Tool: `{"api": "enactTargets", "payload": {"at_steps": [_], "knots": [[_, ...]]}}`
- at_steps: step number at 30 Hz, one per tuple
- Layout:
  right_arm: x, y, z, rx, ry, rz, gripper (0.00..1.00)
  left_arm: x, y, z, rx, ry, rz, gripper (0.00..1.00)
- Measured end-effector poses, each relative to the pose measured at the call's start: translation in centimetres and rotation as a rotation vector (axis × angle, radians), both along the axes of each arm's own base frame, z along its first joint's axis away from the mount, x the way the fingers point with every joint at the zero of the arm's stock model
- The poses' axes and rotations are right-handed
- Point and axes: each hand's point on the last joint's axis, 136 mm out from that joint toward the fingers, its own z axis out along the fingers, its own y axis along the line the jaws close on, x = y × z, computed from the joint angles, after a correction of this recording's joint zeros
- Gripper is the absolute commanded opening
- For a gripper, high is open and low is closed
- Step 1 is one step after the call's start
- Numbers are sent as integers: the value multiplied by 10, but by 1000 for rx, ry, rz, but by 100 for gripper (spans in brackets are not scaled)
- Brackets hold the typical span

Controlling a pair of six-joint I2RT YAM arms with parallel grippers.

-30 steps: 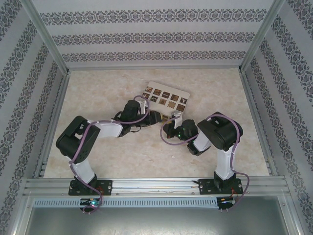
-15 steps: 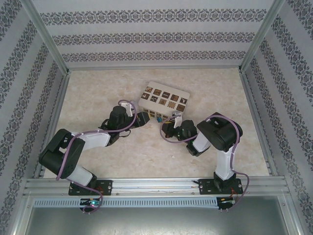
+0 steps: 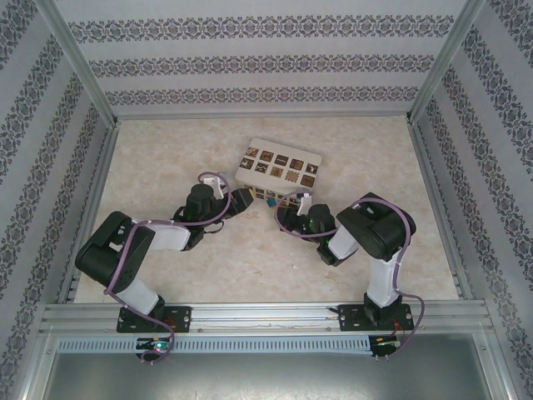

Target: Unlock the padlock with the key

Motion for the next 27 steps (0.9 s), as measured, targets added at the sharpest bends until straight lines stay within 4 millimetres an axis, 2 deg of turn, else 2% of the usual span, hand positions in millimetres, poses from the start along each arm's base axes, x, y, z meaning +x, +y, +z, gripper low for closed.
{"api": "enactTargets", "payload": {"at_steps": [9, 19, 27], "knots": [[1, 1, 3, 54, 48, -18, 0, 6, -10, -11, -82, 77, -6, 51], [0, 2, 5, 76, 67, -23, 0, 12, -20, -32, -171, 176, 21, 50], [0, 3, 5, 83, 75, -25, 0, 18, -36, -22, -226, 165, 2, 50]]}}
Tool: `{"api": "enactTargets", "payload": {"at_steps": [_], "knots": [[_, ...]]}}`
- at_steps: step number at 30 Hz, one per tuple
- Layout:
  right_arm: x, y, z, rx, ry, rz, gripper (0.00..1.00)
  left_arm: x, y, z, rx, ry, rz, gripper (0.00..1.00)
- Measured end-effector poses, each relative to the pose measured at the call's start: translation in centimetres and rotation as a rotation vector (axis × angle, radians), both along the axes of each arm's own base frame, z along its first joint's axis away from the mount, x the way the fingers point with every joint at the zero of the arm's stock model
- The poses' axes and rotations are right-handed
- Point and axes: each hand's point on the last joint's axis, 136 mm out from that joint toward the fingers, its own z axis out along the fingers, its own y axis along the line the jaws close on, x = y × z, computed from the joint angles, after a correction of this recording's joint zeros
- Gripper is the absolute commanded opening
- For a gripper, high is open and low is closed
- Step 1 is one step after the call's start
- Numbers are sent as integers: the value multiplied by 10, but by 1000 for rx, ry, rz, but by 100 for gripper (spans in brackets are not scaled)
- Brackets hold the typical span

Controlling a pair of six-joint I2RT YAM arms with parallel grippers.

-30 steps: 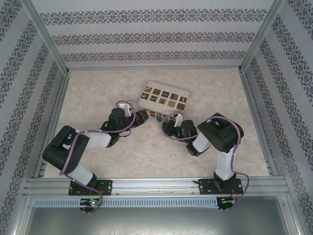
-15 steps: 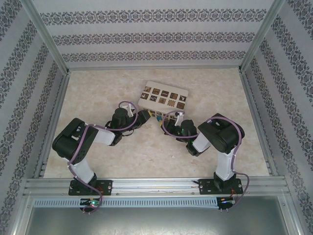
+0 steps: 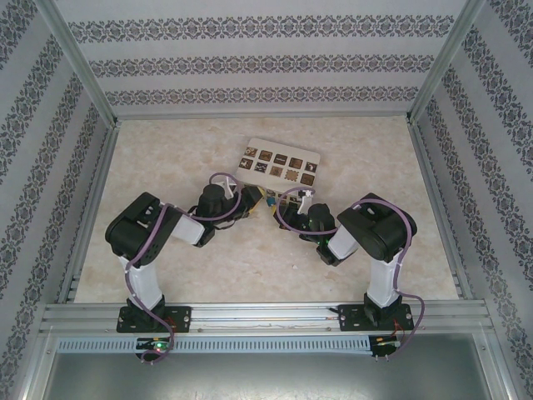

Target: Unlock the padlock with the key

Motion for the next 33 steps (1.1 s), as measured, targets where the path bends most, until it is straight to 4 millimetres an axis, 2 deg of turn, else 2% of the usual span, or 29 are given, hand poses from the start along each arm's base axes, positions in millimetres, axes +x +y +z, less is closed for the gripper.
{"api": "enactTargets", "payload": {"at_steps": [9, 21, 27, 33], "knots": [[1, 1, 0, -3, 5, 0, 0, 5, -13, -16, -35, 46, -3, 47], [3, 2, 1, 4, 15, -2, 0, 7, -25, -15, -71, 51, -22, 40], [3, 2, 2, 15, 23, -6, 0, 8, -26, -15, -77, 56, -20, 34], [4, 2, 4, 22, 25, -10, 3, 9, -27, -18, -75, 62, -19, 23]]}}
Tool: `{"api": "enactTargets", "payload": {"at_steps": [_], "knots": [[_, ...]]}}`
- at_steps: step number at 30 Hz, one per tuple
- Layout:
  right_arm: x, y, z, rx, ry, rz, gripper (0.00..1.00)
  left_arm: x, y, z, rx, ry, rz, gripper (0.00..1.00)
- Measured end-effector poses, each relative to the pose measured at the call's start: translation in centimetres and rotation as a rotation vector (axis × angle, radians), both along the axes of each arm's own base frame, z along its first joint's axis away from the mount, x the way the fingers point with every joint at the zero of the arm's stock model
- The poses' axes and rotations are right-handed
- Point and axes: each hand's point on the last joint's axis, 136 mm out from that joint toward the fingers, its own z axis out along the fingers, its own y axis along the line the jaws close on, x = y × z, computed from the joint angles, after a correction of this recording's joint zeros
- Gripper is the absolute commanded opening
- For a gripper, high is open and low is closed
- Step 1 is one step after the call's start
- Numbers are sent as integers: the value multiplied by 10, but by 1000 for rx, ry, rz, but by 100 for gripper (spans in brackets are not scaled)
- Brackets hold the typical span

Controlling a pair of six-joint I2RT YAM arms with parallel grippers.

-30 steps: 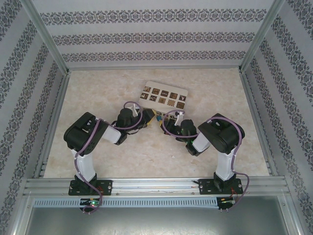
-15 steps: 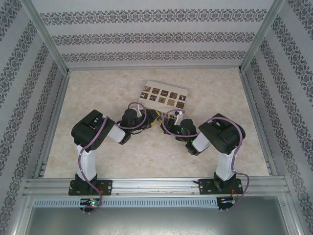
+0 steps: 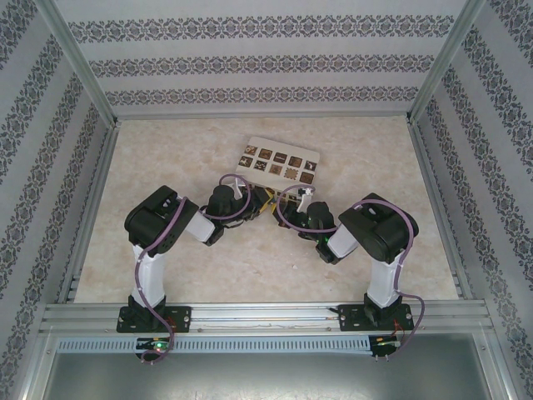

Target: Unlock the padlock with the key

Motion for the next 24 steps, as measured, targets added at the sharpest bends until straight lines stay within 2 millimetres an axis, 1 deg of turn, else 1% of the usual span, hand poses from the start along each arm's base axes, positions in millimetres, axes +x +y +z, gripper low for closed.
{"api": "enactTargets", "payload": {"at_steps": [4, 8, 13, 17, 19, 24], "knots": [[1, -1, 2, 6, 4, -10, 7, 1, 0, 0, 5, -1, -1, 19], [2, -3, 2, 5, 6, -26, 16, 2, -2, 0, 15, -3, -8, 18], [-2, -7, 14, 9, -21, -26, 24, 2, -3, 6, 18, -11, -17, 17], [-7, -12, 25, -9, -64, -27, 29, 1, -2, 5, 30, 2, -18, 17], [-9, -19, 28, -29, -81, -34, 31, 0, -2, 6, 33, 6, -18, 17], [-19, -44, 30, -120, -121, -58, 34, -1, -2, 8, 36, 11, -19, 17]]}}
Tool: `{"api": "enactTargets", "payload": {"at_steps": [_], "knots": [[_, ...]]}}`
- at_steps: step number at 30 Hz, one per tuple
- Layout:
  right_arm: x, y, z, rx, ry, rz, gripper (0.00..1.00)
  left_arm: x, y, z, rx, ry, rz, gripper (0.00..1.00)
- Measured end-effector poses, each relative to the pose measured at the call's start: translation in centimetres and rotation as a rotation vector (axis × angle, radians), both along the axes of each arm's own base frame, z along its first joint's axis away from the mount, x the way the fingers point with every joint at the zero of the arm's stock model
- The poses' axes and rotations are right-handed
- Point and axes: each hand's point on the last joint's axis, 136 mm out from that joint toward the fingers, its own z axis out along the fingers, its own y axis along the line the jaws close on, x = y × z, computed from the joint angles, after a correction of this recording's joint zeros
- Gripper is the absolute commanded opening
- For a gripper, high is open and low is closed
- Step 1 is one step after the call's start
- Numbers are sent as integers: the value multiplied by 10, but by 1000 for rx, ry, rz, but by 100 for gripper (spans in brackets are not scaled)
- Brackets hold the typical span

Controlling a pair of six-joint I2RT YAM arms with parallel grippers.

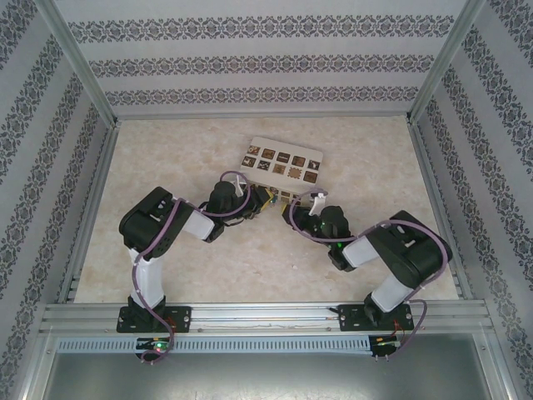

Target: Unlock the padlock with the key

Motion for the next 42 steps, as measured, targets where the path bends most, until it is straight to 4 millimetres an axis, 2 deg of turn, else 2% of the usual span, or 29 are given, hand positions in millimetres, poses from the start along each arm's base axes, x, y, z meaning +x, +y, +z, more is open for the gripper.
{"api": "enactTargets", "payload": {"at_steps": [4, 11, 13, 16, 20, 24, 30, 35, 42], "knots": [[-6, -8, 15, -104, -78, 18, 38, -1, 0, 2, 3, 5, -1, 17], [-18, 0, 75, -397, -360, 120, 54, -3, 1, 11, 4, 10, -4, 17], [-21, -2, 87, -474, -434, 134, 60, -4, 1, 14, 4, 10, -5, 17], [-26, -9, 90, -598, -515, 156, 74, -5, 2, 16, 7, 15, -6, 17], [-31, -17, 84, -773, -598, 206, 98, -7, 3, 15, 18, 35, -5, 17], [-33, -22, 76, -907, -663, 263, 98, -10, 5, 16, 31, 58, -5, 17], [-35, -22, 75, -1014, -751, 317, 98, -13, 6, 20, 41, 79, -7, 17], [-41, -16, 65, -1071, -789, 389, 91, -15, 7, 20, 40, 101, -3, 17], [-44, -6, 39, -1125, -772, 501, 83, -18, 4, 17, 24, 148, 7, 17]]}}
